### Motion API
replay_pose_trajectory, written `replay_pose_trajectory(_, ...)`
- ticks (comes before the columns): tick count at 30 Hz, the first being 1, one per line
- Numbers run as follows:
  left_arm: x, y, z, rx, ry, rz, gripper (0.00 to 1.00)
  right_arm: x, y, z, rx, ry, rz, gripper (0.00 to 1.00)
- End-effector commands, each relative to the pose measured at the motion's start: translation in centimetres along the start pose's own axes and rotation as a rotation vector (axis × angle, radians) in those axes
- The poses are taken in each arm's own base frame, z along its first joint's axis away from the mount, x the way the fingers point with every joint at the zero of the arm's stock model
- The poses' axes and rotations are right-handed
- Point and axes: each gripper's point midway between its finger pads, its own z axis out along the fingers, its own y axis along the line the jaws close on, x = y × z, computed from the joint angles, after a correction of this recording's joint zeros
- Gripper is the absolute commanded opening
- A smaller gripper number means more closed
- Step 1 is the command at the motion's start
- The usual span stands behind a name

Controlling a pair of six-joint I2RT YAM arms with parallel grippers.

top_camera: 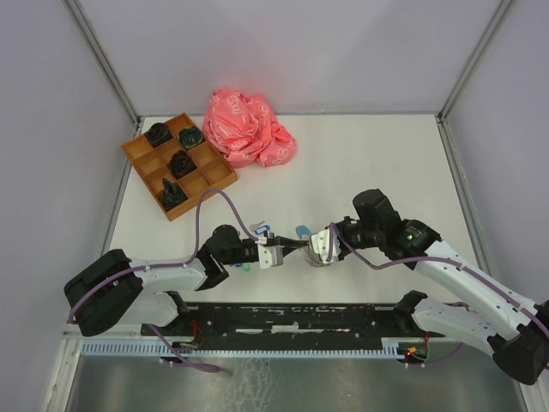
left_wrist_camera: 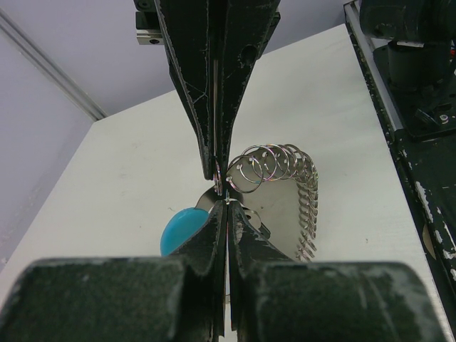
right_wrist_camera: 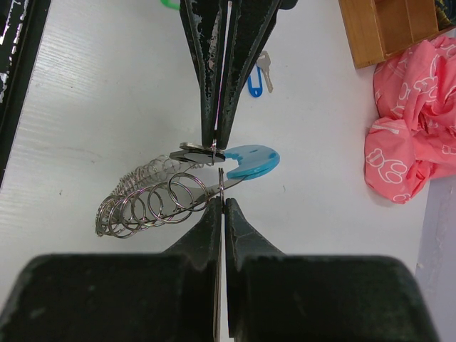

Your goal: Put the keys on the keyring

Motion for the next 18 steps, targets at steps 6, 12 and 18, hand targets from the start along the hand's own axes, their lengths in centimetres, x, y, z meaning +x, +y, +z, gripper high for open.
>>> replay_pose_trajectory(6, -2.79, 1.75, 0.7, -0.052, -0.08, 0.024, 0.03, -2.26, -1.78, -0.55, 0.058, -0.072, -0.046, 0.01)
replay_pose_trajectory(12, -2.72, 2.07, 0.66, -0.07, -0.074, 0.019, 0.03, -2.29, -1.71, -0.59, 0.057, -0.073, -0.048, 0.01)
replay_pose_trajectory(18, -2.62, 2.12, 0.54, -0.076, -0.067, 0.014, 0.03, -2.17, -1.81, -0.69, 0.064, -0.066, -0.049, 0.01)
